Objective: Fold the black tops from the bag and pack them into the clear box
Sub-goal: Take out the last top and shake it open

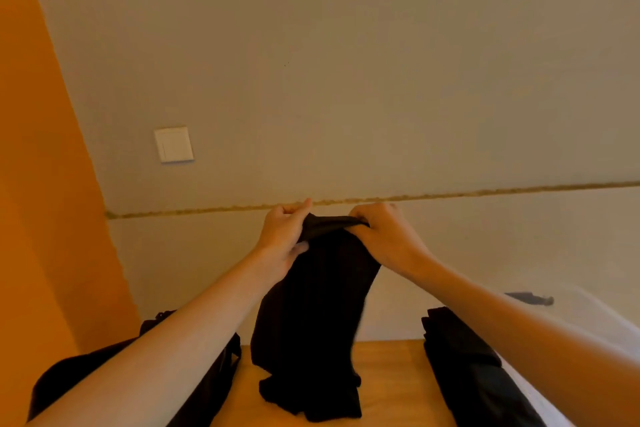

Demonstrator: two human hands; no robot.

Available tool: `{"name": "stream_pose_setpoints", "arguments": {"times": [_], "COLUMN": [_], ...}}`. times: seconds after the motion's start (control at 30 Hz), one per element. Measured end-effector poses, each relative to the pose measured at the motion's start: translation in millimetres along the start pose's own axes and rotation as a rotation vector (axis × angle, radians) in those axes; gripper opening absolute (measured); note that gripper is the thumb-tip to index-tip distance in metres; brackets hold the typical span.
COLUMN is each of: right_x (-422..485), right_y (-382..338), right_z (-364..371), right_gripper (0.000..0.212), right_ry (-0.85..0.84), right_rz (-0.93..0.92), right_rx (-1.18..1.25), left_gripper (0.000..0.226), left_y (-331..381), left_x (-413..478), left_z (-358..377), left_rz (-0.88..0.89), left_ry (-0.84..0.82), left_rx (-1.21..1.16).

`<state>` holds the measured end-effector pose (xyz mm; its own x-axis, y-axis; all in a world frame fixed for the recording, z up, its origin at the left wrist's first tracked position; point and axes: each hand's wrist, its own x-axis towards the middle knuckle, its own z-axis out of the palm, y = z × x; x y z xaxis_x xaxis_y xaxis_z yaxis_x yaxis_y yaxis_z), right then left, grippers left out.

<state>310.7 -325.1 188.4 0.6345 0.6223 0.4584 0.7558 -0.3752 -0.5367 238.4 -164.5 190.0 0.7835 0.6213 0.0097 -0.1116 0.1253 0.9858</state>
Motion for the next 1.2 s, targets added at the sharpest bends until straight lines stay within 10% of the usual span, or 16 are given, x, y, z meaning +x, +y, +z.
{"name": "stream_pose_setpoints", "arguments": {"times": [0.27,0.47,0.9,1.2], "right_x": [43.1,57.4,58.9,70.2], "right_y": [-3.3,-18.2,-3.1,6.7], "right_z": [-55.4,-79.3,-133.0,-141.5], "right_gripper": [0.023,0.025,0.031,0.016], "right_ry": [0.096,0.086,-0.254,0.131], "right_rz": [-0.002,-0.003,-0.076,0.010], "right_rx": [-0.057,-0.008,-0.474,0.154], "left_gripper": [0.025,0.034,0.010,0.022], "left_y": [14.3,16.9,32.5,54.7], "left_x": [-8.5,-13.1,2.1,16.7], "left_z": [1.2,23.1,24.9,-7.9], "left_rz": [0.571,0.449,0.911,1.154], "left_ry": [-0.324,-0.367,-0.023,0.116], "left_rx": [0.627,0.662,0.541,0.831]}}
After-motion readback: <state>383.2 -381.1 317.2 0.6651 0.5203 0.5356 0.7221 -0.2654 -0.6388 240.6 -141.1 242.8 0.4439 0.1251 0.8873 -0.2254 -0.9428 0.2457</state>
